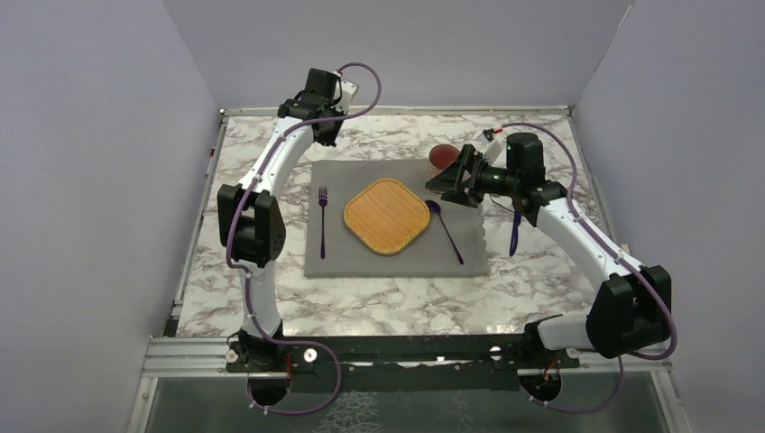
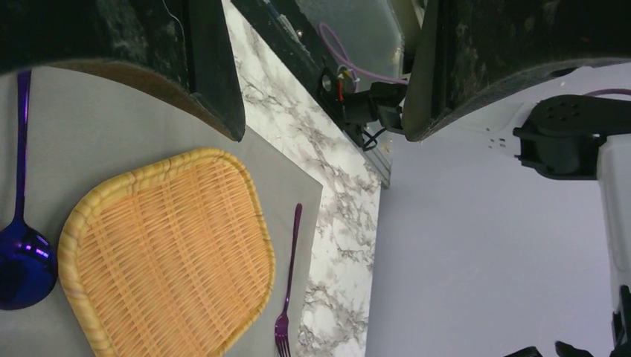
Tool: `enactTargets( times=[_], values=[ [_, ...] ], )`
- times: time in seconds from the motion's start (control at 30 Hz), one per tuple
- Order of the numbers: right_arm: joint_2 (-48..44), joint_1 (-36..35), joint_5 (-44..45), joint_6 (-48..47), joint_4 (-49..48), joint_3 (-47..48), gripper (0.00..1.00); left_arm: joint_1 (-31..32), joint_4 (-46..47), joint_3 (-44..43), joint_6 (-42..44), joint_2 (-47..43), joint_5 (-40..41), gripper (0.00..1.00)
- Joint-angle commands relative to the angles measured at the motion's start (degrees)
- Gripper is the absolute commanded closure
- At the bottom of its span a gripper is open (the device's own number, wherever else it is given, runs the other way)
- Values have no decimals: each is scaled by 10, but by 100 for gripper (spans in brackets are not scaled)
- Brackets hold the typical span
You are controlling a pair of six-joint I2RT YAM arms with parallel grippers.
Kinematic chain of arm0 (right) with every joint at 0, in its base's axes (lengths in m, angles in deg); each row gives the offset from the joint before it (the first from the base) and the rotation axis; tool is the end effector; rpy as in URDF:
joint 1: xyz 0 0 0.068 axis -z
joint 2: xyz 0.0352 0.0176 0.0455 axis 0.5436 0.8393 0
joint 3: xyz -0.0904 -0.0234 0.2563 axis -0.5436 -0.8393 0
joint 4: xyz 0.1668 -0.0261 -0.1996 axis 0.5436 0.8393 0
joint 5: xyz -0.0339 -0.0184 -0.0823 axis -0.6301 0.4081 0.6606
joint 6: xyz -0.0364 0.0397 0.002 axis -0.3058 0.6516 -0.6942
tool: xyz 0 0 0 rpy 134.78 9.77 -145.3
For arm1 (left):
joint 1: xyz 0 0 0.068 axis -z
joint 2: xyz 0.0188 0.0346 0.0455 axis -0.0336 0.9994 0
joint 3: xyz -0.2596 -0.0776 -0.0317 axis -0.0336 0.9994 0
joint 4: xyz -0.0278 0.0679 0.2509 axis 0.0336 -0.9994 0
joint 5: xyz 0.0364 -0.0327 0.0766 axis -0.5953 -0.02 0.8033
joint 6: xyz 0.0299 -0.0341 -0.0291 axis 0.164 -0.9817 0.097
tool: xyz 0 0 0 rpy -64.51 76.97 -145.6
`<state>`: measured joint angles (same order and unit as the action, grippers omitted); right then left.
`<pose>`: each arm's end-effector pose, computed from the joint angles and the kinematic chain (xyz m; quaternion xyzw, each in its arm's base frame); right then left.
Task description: Set the dinner table for one person
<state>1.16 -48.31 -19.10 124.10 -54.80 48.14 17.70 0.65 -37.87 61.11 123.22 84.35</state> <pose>0.2837 0.1025 0.2980 0.0260 0.8271 0.4986 0.2579 0.4414 -0.1223 0.3144 0.2217 0.9069 0.0221 0.3576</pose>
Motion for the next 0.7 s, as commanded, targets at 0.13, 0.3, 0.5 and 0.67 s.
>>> enactTargets(
  times=[0.13,0.3,0.5,0.67],
  values=[
    [0,0,54,-40,84,45,4,1,8,20,3,-7,16,100],
    [31,-3,226,-135,247,102,9,1,9,30,7,-14,19,100],
    [101,-30,352,-222,350,146,15,1,10,28,6,-14,13,100],
    [127,-85,410,-229,360,123,21,1,9,26,3,-16,12,100]
  ],
)
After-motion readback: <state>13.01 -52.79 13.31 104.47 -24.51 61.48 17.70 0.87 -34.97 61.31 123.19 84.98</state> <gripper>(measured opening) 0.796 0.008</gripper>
